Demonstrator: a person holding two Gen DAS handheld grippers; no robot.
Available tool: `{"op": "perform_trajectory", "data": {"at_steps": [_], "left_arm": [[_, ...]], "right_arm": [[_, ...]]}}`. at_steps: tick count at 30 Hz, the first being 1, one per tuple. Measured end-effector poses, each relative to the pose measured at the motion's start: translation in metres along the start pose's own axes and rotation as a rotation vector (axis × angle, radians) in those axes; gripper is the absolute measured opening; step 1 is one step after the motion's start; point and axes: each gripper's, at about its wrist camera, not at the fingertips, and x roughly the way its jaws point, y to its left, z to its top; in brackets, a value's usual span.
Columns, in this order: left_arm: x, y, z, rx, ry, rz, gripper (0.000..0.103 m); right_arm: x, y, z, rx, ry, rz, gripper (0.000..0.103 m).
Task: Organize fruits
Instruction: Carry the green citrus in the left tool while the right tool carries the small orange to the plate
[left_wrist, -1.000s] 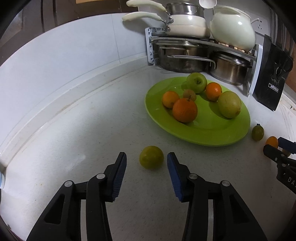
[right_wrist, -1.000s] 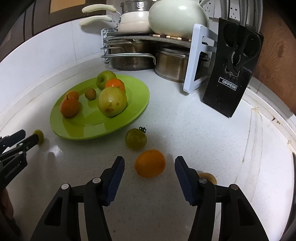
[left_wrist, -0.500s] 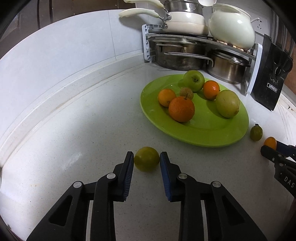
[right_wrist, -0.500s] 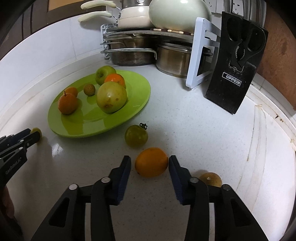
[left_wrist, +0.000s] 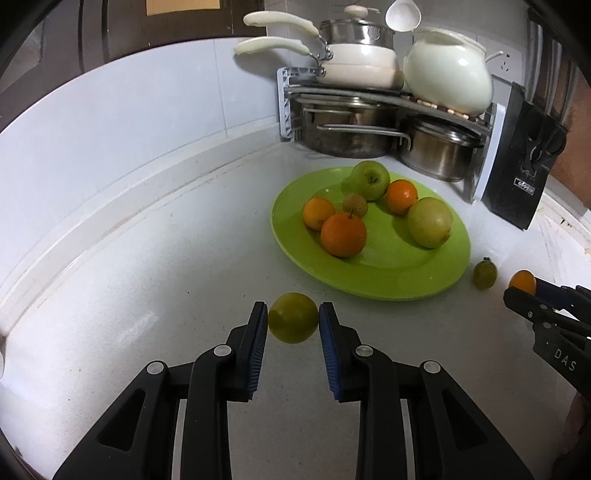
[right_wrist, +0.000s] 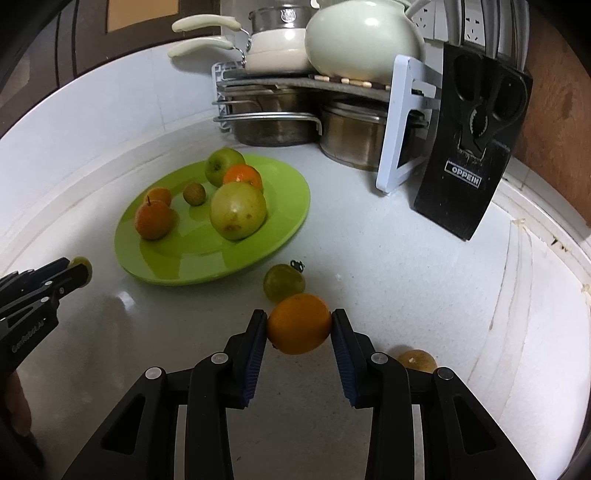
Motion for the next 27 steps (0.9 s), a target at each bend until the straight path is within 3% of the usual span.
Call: {"op": "perform_trajectory", "data": {"at_steps": [27], "left_arm": [[-0.086,-0.018,0.013,0.008,-0.151,-0.044,0.029]], "right_arm": [[-0.077,0.003,0.025,-0.029,-0.188,0.092,0.037]]}}
